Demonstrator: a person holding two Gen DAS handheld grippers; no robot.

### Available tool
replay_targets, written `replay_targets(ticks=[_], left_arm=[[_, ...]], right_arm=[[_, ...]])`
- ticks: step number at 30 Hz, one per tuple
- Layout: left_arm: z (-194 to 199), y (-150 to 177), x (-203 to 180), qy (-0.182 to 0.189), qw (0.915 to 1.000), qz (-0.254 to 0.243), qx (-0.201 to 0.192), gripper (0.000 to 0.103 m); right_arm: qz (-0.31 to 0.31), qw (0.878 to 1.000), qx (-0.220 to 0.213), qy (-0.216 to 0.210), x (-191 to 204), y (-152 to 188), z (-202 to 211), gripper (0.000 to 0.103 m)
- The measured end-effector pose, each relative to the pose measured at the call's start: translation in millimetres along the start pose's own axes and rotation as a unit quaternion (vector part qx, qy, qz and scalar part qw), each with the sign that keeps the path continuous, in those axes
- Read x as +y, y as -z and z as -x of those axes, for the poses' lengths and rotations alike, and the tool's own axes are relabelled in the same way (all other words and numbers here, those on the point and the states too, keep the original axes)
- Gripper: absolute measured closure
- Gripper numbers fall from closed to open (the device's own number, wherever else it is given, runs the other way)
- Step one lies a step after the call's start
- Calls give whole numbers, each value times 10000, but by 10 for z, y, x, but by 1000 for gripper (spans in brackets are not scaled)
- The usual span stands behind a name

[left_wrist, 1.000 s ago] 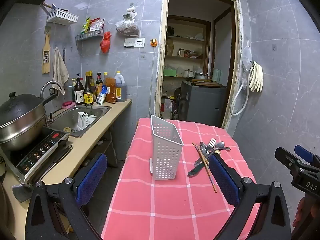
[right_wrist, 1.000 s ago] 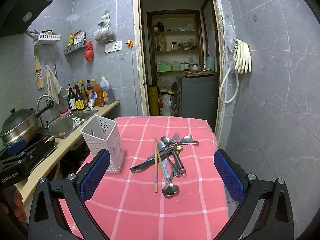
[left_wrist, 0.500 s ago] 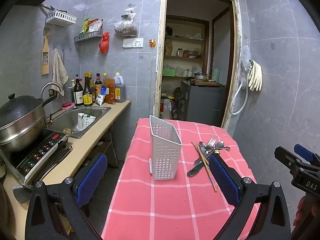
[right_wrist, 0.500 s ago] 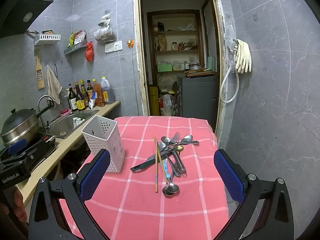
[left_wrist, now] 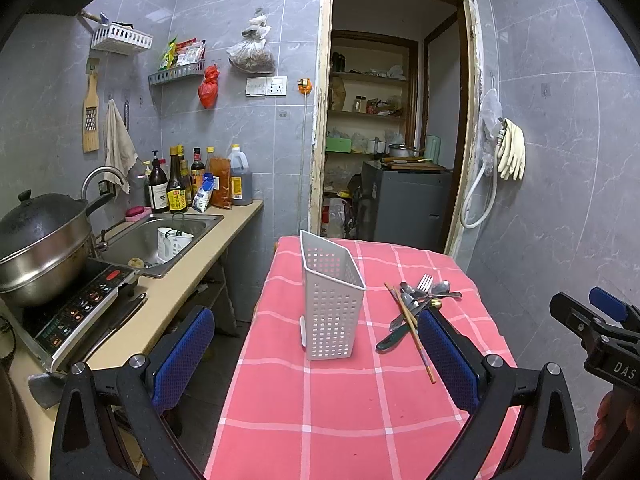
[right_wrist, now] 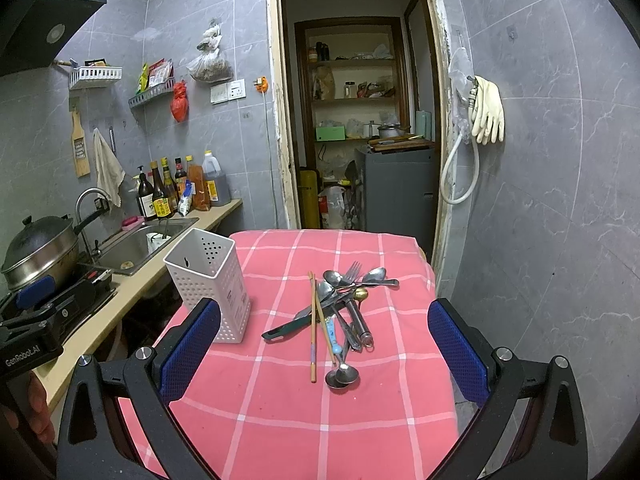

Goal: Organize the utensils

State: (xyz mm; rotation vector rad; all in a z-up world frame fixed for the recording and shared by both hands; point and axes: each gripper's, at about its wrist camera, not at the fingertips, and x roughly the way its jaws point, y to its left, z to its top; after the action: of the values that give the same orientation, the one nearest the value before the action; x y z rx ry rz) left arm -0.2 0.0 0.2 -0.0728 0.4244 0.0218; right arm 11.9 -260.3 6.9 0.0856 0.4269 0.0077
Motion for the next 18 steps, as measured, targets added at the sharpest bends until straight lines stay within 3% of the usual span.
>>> replay_targets(ticks=[18], left_arm=[[-1,0,-4,-9,10000,-27,4,1]], right_arm=[[-1,10000,10,-14,37,34,-23,1]])
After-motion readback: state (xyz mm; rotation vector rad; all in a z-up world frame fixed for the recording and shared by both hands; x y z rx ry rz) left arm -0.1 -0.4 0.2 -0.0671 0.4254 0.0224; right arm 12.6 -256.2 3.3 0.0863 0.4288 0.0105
